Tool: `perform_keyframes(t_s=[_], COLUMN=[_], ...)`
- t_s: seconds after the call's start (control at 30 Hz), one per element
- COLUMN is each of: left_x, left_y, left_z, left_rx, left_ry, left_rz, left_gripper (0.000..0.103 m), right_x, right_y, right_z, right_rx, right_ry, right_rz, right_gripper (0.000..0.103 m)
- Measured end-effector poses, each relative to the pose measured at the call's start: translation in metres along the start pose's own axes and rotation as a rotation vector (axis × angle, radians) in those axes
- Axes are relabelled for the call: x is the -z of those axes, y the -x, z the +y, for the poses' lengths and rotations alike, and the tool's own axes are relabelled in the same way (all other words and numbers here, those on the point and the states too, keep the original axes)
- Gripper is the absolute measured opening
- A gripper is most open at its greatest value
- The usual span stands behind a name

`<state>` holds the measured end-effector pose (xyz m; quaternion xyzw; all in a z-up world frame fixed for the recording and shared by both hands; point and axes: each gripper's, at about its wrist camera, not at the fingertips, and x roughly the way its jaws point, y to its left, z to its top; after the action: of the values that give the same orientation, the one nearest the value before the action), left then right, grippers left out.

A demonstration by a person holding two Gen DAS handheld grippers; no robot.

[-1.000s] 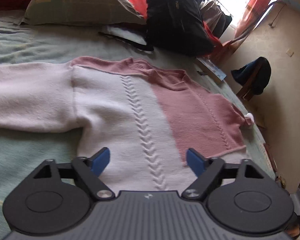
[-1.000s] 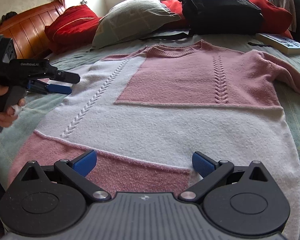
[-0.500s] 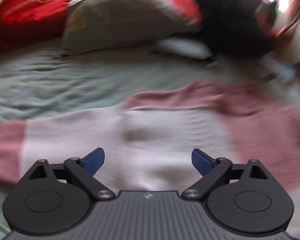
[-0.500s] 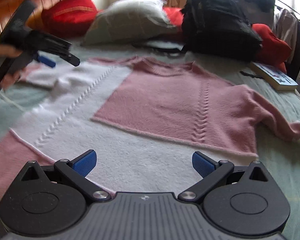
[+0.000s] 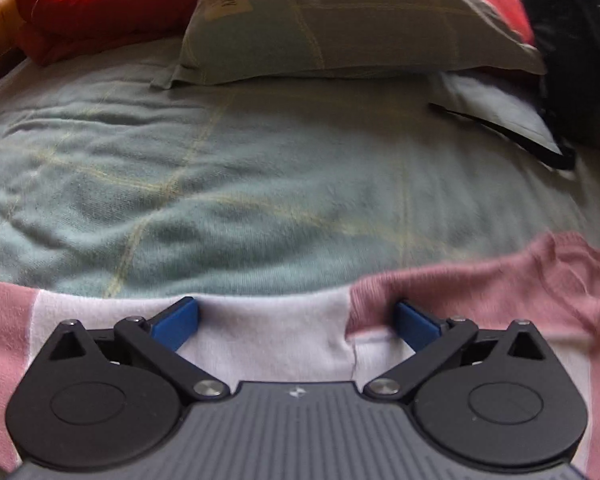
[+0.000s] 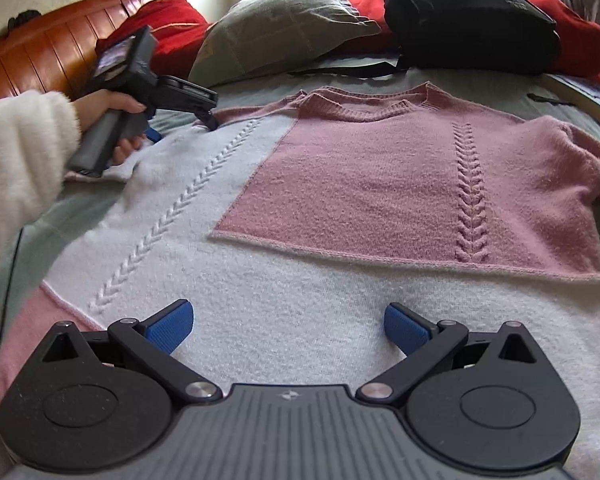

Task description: Fold clothes

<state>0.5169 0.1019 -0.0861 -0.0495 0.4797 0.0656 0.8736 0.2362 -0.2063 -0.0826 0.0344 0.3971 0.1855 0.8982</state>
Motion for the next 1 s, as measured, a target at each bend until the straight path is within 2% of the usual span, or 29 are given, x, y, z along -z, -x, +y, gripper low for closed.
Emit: perform_keyframes(t_s=[0.1,0.13,0.2,0.27,0.47,0.5,0.6,0.73,0.87,1.0], left_x=[-0.003,0.0,0.007,0.02,0.048,0.045,0.026,0.005,0.003,0.005], left_y=[0.015,0.025,0.043,0.058,0.043,0.034,0.013,0.002,0.032,0.076], left_z=[-0.002,-0.003,-0.007,-0.014,-0.043,-0.046,-0.049,-0.051,-0.043,-0.014], left_rx=[0.017,0.046,0.123,0.235,0.463,0.433,0.417,0.392,0.418,0.415], left_ry=[0.001,-0.004,-0.005,-0.017,-0.053,-0.047,-0.014,0.021,0.015,-0.013], left_rz=[-0.014,-0.023,-0.012,0.022,0.09,0.079,0.02,0.015,0.006,-0.016], left_gripper=[0.1,0.1,0.1,0.101,0.101,0.101,0.102,0.101,0.1,0.102], right_x=[0.002,0.002,0.002,0.002,0.003,0.003,0.003,0.004,0.004,0.002], right_y=[0.003,0.004,0.006,0.007,0.005,0.005,0.004,0.003,0.005,0.011], right_z=[-0.003,-0.004,-0.005,-0.006,-0.006,-0.006,-0.007,-0.006,-0.005,-0.003], right_rx=[-0.018,-0.025,-0.034,-0.038,-0.04,-0.041,-0.043,-0.04,-0.038,-0.051], right_ry=[-0.005,-0.01,-0.02,-0.028,-0.029,-0.029,-0.025,-0.019,-0.02,-0.05], right_rz=[-0.01,-0.012,-0.015,-0.018,-0.024,-0.024,-0.024,-0.023,-0.024,-0.019], right_gripper=[0.103,0.103,0.103,0.103,0.103,0.103,0.103,0.103,0.103,0.103])
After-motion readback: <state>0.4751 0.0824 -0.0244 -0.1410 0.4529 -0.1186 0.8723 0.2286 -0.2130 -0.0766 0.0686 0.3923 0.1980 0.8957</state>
